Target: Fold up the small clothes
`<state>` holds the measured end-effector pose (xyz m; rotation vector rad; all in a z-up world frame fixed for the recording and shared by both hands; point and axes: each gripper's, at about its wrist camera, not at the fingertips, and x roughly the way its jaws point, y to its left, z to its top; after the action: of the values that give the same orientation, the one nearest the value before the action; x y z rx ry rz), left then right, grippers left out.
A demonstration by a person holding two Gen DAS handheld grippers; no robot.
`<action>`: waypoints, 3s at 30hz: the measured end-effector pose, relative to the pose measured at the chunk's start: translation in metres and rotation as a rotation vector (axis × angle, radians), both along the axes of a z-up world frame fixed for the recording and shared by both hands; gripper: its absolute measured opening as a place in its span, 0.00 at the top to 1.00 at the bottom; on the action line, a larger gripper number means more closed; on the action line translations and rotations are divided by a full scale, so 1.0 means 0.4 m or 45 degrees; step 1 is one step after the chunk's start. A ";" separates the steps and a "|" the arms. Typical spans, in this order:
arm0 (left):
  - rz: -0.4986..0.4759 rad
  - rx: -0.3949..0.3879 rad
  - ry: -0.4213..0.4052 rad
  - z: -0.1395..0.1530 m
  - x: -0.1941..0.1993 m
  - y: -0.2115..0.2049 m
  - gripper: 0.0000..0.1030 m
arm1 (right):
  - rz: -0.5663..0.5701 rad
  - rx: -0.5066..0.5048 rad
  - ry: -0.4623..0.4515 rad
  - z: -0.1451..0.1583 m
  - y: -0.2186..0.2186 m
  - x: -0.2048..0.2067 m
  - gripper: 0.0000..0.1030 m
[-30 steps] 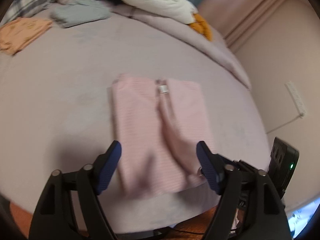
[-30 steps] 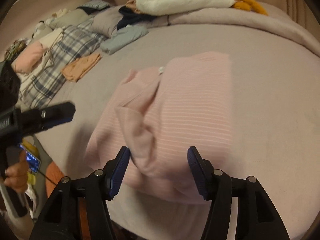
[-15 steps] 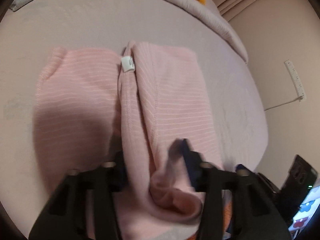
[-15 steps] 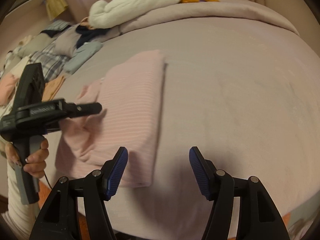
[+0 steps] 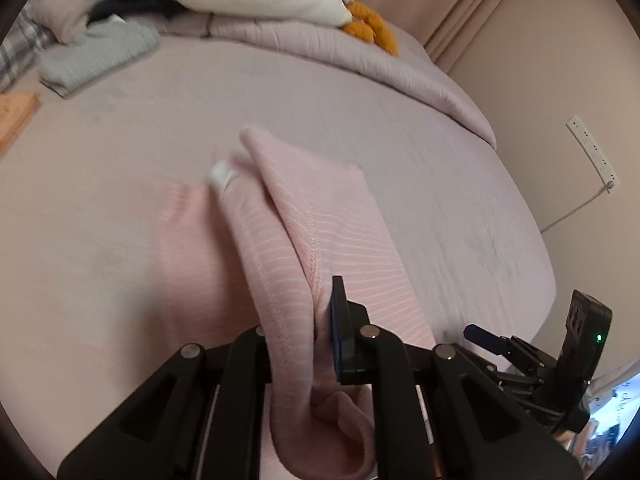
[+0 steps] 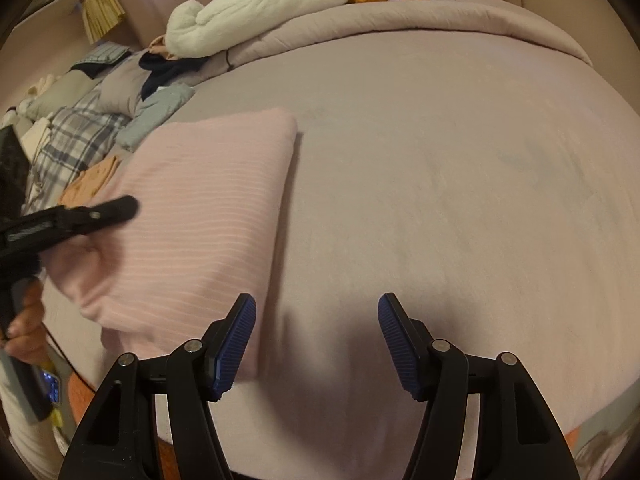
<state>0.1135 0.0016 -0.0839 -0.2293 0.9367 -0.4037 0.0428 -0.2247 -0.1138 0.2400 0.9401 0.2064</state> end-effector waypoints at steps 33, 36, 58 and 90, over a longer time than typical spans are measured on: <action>0.136 -0.162 0.267 -0.192 -0.078 0.142 0.22 | 0.193 0.157 0.058 -0.020 0.135 0.076 0.25; 0.110 -0.169 0.258 -0.191 -0.069 0.129 0.22 | 0.214 0.184 0.081 -0.030 0.151 0.088 0.25; 0.113 -0.003 0.076 -0.080 -0.078 0.003 0.67 | 0.285 0.220 -0.041 0.013 0.189 0.085 0.72; -0.001 -0.051 -0.133 0.076 -0.096 -0.102 0.67 | 0.164 0.134 -0.335 0.151 0.099 0.008 0.72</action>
<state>0.0753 -0.0392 -0.0534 -0.2419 0.8265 -0.4316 0.0461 -0.1851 -0.0535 0.2425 0.6848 0.3970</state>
